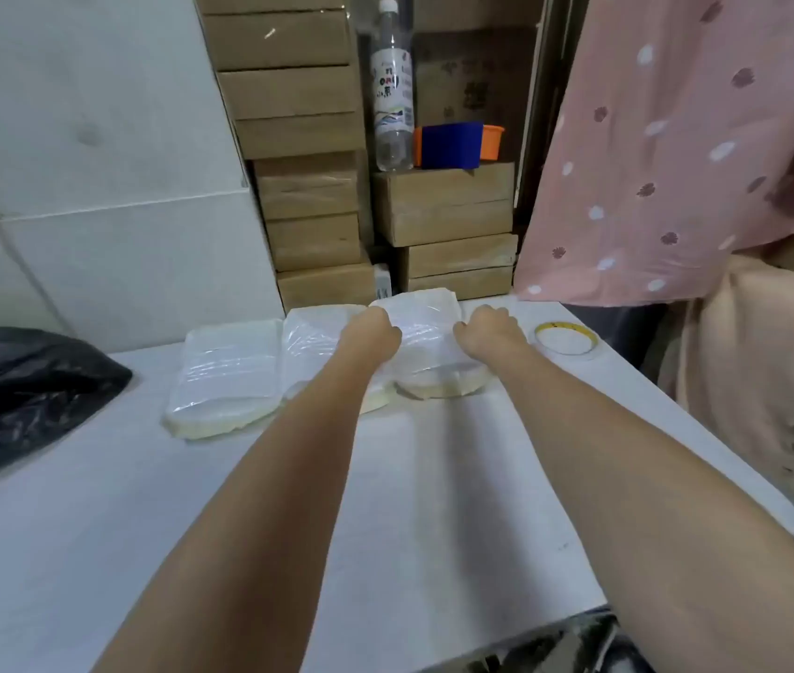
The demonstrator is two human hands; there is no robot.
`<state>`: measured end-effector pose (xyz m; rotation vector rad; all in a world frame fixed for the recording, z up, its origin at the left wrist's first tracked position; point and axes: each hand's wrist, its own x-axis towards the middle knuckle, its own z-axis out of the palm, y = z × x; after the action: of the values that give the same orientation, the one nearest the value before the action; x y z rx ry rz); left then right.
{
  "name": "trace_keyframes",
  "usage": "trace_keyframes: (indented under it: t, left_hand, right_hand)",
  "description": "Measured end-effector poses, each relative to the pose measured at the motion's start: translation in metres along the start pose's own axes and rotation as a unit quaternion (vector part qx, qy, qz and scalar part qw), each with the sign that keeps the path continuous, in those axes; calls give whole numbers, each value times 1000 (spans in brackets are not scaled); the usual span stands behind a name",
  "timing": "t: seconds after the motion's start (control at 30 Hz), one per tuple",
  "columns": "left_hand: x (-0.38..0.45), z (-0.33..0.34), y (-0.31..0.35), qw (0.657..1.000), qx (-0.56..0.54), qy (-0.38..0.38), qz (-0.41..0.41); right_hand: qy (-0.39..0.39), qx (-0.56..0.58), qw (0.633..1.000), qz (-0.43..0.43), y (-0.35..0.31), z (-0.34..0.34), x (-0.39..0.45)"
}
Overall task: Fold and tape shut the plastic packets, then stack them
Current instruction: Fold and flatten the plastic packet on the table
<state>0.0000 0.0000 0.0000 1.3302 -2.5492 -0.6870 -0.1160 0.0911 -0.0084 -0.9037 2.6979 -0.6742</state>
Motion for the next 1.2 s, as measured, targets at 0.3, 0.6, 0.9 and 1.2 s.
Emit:
trace_keyframes:
  t: [0.3,0.6,0.9,1.2]
  left_hand:
    - [42,26,3,997,-36,8,-66]
    - [37,25,12,973,-201,25,-113]
    - [-3,-6,15,917,-368,-31,-149]
    - [-88,-66,-29,865,-452,-88,-201]
  right_hand:
    - [-39,52,997,41,4,14,35]
    - [-76,223,966,106,7,0,30]
    - [-70,361,923,109,3,-29,-7]
    - [-114,375,918,62,-18,-33,-72]
